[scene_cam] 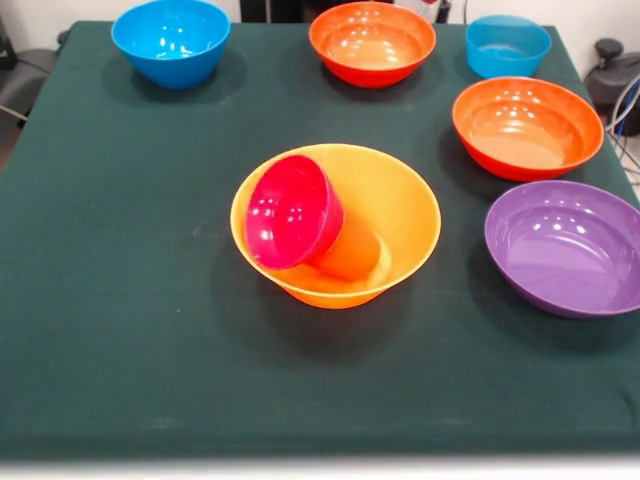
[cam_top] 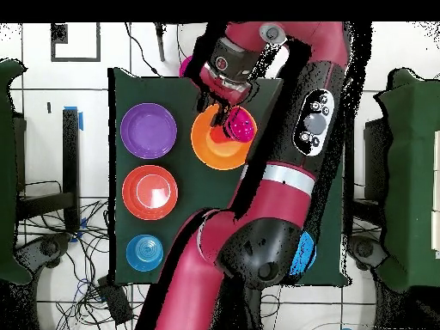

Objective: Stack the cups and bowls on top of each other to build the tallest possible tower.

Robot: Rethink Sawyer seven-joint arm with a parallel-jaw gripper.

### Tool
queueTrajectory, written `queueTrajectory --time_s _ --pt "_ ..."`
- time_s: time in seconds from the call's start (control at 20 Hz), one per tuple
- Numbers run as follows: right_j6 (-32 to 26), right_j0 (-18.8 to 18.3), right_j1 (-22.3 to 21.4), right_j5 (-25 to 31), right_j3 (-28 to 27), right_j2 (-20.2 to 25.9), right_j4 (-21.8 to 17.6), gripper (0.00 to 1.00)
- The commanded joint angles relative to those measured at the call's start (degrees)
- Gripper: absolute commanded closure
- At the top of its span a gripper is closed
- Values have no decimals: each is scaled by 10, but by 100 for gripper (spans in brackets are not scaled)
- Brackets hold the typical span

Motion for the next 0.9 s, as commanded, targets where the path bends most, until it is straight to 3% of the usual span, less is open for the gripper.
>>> queueTrajectory --time_s 0.05,0.2,0.4,0.55,0.9 --pt "-122 17 0 -303 4 76 -183 0" --pt "-122 28 8 -411 9 126 -247 0" --pt "-144 41 8 -468 36 159 -281 0" --pt "-148 51 -2 -449 66 167 -281 0" --pt "-100 50 25 -324 82 175 -199 0"
